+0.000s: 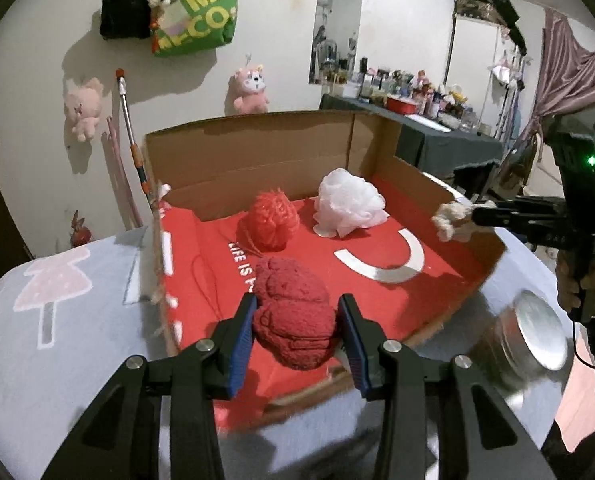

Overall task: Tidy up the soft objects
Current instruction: 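Lower the red ball into the box and open the left tool while the right tool releases the scrunchie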

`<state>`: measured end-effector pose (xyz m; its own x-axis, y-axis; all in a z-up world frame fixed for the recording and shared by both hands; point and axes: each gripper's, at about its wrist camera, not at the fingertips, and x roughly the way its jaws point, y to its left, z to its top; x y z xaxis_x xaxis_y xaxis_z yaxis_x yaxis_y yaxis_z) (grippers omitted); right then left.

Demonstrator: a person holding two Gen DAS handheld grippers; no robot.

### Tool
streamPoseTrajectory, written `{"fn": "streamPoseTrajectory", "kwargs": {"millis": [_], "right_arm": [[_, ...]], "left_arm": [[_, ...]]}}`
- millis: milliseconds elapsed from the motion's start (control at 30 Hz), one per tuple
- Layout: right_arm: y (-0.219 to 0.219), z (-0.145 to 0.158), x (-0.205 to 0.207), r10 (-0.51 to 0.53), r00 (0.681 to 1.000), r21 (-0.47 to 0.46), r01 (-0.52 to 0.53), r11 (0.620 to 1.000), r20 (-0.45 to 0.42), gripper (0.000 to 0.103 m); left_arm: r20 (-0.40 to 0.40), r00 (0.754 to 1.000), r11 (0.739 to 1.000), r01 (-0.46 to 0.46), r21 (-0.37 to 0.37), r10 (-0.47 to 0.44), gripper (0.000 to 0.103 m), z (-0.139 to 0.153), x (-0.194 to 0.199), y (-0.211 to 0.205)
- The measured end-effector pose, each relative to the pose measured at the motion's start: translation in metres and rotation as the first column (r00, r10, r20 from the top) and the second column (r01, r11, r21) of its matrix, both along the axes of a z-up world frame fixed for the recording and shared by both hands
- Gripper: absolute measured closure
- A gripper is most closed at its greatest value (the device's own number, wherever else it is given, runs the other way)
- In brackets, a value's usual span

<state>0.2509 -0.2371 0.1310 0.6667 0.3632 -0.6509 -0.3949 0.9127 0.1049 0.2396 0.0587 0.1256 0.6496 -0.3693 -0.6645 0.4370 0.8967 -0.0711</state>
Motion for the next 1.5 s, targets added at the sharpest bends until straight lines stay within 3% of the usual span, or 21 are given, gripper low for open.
{"fn": "streamPoseTrajectory", "kwargs": {"millis": [200,467,733,1300,1400,1467,1500], "right_arm": [[0.034,-0.016,0.054,-0.032,0.996,-0.143,0.02,0.99,-0.081,0.084],[0.054,-0.042,0.097,-0.084,0.98,-0.284,0.03,0.958,-0.18,0.084],[0.051,-0.053,0.112,-0.118,0.969,-0.286,0.053,0.957,-0.215,0.083],[0.056,-0.06,0.109,-0.115,0.965,-0.319,0.035,0.947,-0.237,0.076],[0.057,-0.06,0.109,-0.11,0.965,-0.324,0.028,0.946,-0.236,0.076],[0.058,-0.059,0.108,-0.108,0.966,-0.322,0.027,0.946,-0.237,0.071],[0.058,-0.058,0.107,-0.105,0.967,-0.319,0.026,0.947,-0.233,0.052]], "left_arm": [[-0.121,0.992,0.997,-0.037,0.071,0.045,0.06,-0.014,0.05,-0.021],[-0.186,0.977,0.984,-0.072,0.161,0.102,0.059,-0.036,0.083,-0.029],[-0.229,0.962,0.971,-0.101,0.216,0.15,0.058,-0.055,0.096,-0.03],[-0.236,0.956,0.967,-0.119,0.226,0.173,0.055,-0.065,0.102,-0.031],[-0.223,0.959,0.968,-0.124,0.218,0.174,0.048,-0.063,0.1,-0.03],[-0.214,0.962,0.972,-0.126,0.2,0.168,0.043,-0.059,0.097,-0.028],[-0.213,0.963,0.973,-0.126,0.192,0.167,0.042,-0.057,0.095,-0.028]]}}
